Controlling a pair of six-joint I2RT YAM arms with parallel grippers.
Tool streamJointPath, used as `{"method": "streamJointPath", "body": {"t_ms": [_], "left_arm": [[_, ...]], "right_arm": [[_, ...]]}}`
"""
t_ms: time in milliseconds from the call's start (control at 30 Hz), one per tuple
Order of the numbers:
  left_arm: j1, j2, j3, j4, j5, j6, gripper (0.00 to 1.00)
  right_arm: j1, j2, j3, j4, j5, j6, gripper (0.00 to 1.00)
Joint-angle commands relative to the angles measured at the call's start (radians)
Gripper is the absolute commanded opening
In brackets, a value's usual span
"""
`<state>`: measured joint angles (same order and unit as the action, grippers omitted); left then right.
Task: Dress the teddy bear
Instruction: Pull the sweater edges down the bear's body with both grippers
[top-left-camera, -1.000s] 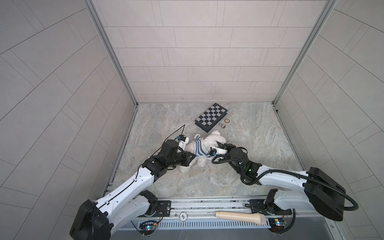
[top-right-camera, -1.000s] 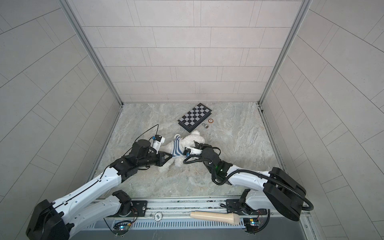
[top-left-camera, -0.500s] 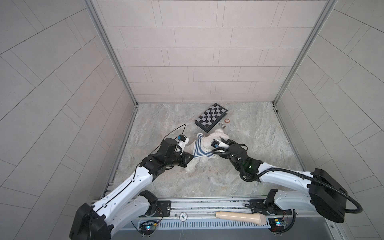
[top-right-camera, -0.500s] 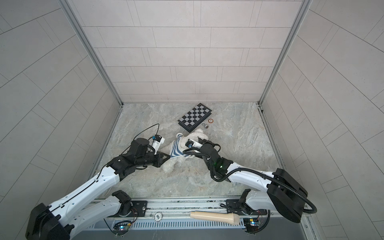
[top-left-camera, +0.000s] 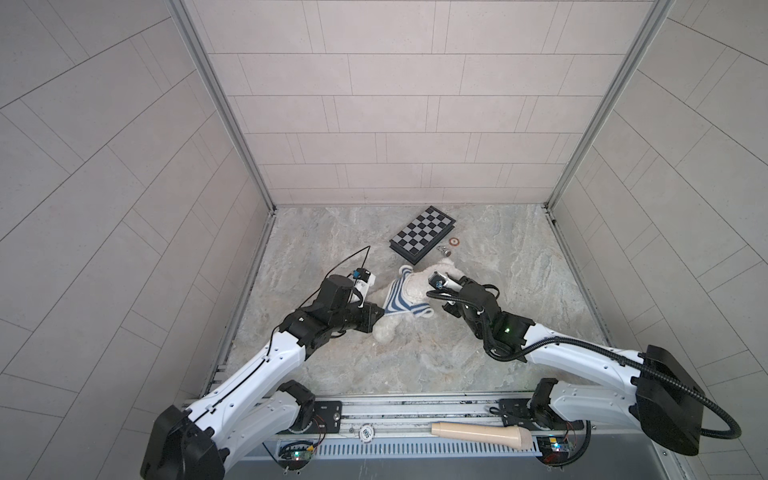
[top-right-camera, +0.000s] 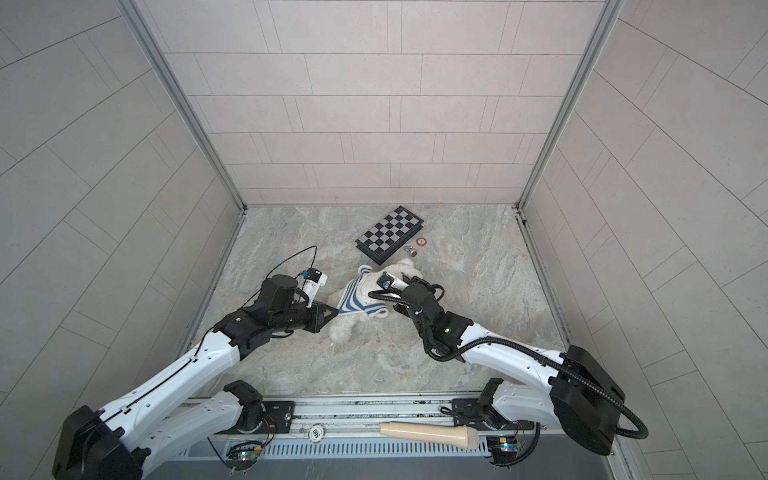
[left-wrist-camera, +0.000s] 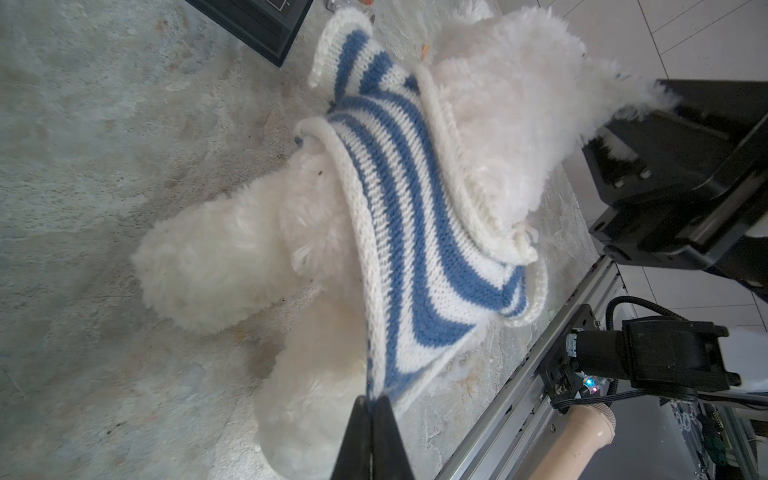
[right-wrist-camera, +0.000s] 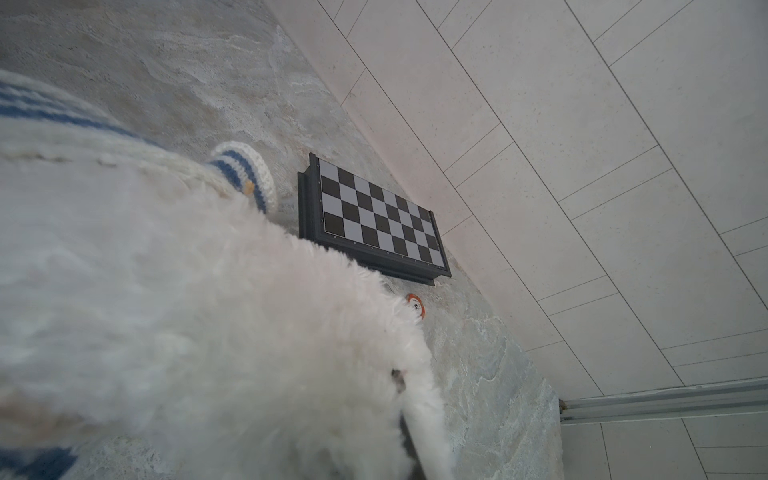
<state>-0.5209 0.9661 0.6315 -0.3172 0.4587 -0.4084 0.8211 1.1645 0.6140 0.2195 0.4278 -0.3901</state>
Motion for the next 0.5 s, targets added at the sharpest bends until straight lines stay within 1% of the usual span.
{"method": "streamJointPath", "body": {"t_ms": [0, 100, 167, 233, 300, 433, 467], "left_arm": [[0.0, 0.055, 0.002, 0.023, 0.04, -0.077, 0.0], [-0.047, 0.093, 0.019, 0.199, 0.061, -0.162, 0.0], [-0.056, 0.106, 0.035, 0.236, 0.057, -0.176, 0.0], [-0.056, 0.102, 0.046, 0.234, 0.023, -0.172, 0.0], [-0.044, 0.094, 0.052, 0.248, -0.006, -0.174, 0.0], [-0.019, 0.102, 0.082, 0.311, 0.016, -0.187, 0.0], [-0.016, 0.103, 0.093, 0.314, 0.015, -0.181, 0.0]], "right_arm": [[-0.045, -0.034, 0.061, -0.007, 0.125, 0.081, 0.0], [-0.03, -0.033, 0.103, -0.06, 0.13, 0.112, 0.0], [-0.029, -0.045, 0.129, -0.117, 0.118, 0.158, 0.0], [-0.03, -0.05, 0.166, -0.198, 0.082, 0.196, 0.0], [-0.029, -0.048, 0.211, -0.289, -0.007, 0.242, 0.0], [-0.027, -0.036, 0.307, -0.453, -0.245, 0.333, 0.0], [-0.024, -0.023, 0.347, -0.521, -0.298, 0.344, 0.0]]}}
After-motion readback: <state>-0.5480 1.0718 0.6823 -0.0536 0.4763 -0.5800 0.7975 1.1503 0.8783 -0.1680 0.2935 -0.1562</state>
